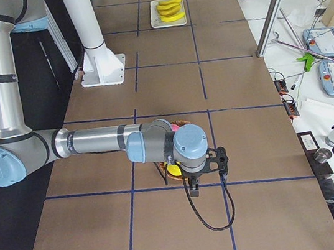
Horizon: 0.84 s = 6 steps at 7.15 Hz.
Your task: Transfer all bananas from basket to plate
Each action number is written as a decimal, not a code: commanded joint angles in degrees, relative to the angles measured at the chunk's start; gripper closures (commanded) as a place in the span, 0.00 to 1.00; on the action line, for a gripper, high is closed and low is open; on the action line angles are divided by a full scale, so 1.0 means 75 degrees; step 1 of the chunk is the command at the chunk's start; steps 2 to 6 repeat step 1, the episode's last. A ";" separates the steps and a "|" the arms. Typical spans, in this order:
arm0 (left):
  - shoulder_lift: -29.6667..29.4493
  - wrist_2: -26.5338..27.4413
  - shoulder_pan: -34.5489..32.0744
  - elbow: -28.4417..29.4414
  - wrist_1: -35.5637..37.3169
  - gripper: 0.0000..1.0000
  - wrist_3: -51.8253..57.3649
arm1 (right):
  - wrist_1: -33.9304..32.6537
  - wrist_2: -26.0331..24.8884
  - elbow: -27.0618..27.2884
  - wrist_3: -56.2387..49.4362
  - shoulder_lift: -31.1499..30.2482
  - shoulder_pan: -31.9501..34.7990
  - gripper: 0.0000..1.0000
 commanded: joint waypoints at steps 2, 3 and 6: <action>0.0000 0.0007 0.0000 -0.0010 -0.0004 0.00 0.0000 | 0.0000 0.0008 -0.0001 0.0000 0.0000 0.0000 0.00; 0.0000 0.0007 0.0000 -0.0010 -0.0004 0.00 0.0000 | 0.0000 0.0008 -0.0001 0.0000 0.0000 0.0000 0.00; 0.0000 0.0007 0.0000 -0.0010 -0.0004 0.00 0.0000 | 0.0000 0.0008 -0.0001 0.0000 0.0000 0.0000 0.00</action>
